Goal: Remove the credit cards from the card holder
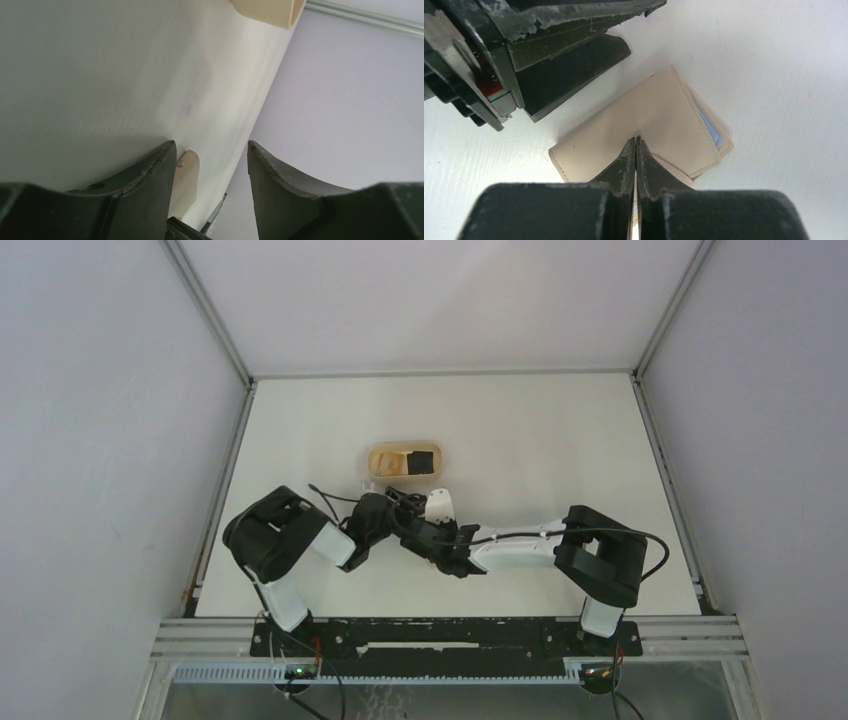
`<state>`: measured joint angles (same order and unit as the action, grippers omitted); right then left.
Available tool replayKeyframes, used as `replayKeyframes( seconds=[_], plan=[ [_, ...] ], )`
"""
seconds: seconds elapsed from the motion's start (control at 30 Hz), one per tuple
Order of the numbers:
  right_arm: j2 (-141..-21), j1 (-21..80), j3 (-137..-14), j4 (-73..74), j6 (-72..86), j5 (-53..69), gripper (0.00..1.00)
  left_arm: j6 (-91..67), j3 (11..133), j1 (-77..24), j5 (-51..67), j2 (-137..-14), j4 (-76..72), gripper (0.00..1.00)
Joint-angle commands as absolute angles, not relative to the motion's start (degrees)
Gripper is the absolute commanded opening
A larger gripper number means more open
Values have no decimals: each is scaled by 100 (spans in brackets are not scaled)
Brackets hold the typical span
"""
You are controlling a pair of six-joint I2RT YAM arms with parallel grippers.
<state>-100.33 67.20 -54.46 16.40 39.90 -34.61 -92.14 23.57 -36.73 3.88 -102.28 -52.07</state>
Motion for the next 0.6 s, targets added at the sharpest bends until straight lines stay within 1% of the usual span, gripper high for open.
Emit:
replayKeyframes(
  seconds=[0.0,0.1,0.3,0.43,0.57],
  plan=[
    [-10656,6754,-5334,2324,4030,-2539,9,-8959,2162,-3670,24,-9866,-4900,60],
    [-10761,6735,-5395,2325,4005,-2470,18,-8910,2111,-3679,18,-9690,-4788,60],
    [-10761,6702,-5389,2282,3954,-2340,32,-8831,2046,-3682,-180,-9438,-4627,60],
    [-10524,6721,-5177,2100,3931,-2307,53,-8796,1966,-3678,-215,-9328,-4614,60],
    [-10266,6699,-5036,2002,3896,-2278,61,-8777,1896,-3675,-253,-9251,-4614,60]
  ],
)
